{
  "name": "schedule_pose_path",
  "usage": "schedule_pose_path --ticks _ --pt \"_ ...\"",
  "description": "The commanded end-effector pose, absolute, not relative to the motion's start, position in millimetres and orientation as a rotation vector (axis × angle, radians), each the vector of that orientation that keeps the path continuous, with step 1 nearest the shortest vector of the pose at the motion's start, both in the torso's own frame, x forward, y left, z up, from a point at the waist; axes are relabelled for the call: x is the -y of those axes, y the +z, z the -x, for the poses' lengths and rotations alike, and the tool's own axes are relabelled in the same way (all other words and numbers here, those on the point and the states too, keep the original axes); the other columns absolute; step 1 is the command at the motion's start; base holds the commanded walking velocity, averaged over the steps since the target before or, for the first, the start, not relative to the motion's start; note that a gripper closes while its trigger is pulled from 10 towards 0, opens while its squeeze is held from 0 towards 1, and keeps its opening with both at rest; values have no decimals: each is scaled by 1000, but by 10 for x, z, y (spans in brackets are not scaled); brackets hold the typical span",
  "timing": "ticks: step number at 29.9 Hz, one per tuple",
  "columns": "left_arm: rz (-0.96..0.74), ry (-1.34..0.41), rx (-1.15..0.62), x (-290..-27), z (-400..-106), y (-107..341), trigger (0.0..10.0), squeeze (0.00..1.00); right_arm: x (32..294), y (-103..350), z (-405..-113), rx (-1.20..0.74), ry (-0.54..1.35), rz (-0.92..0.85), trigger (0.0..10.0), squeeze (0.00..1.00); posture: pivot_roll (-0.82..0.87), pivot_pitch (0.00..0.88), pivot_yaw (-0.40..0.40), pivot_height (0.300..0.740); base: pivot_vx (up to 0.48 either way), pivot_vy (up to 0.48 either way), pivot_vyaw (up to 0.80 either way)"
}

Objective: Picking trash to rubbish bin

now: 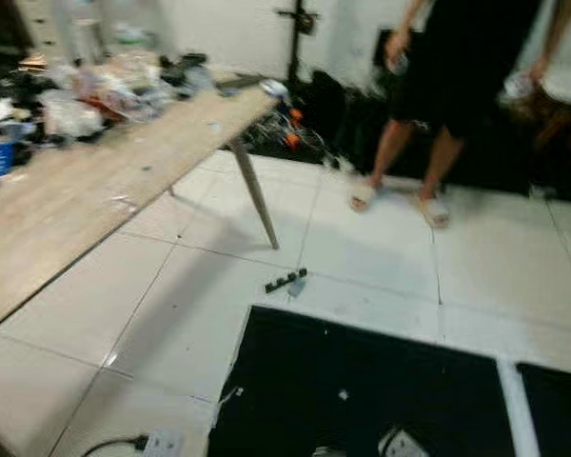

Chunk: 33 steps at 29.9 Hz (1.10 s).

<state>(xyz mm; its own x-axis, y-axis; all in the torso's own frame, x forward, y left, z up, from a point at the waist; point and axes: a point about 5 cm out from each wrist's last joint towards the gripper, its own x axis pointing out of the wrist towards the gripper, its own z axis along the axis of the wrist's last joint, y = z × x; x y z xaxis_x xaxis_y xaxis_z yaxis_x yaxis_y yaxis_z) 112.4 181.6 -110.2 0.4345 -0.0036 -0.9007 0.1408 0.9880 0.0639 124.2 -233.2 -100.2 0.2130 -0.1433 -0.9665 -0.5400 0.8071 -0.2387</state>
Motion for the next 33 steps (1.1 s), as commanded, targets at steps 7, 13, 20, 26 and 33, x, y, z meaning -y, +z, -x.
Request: schedule_pose_path --ticks 7,13,20,26,33 --pt "-133 -79 -1156 -1843 -1016 -1130 10000 0 2280 -1025 -1205 -1358 312 598 10000 0 -39 47 17 740 0 0 -775" --pt "-131 -80 -1154 -1836 -1026 -1129 10000 0 2277 -1024 -1210 -1356 315 601 10000 0 -39 45 15 740 0 0 -775" --pt "-128 -80 -1151 -1827 -1039 -1126 10000 0 2262 -1026 -1215 -1354 321 604 10000 0 -40 43 13 740 0 0 -775" --pt "-126 -81 -1150 -1827 -1044 -1125 10000 0 2267 -1022 -1224 -1354 323 609 10000 0 -42 40 10 740 0 0 -775" --pt "-122 -85 -1146 -1819 -1057 -1122 10000 0 2279 -1014 -1243 -1350 325 615 10000 0 -45 33 7 740 0 0 -775"
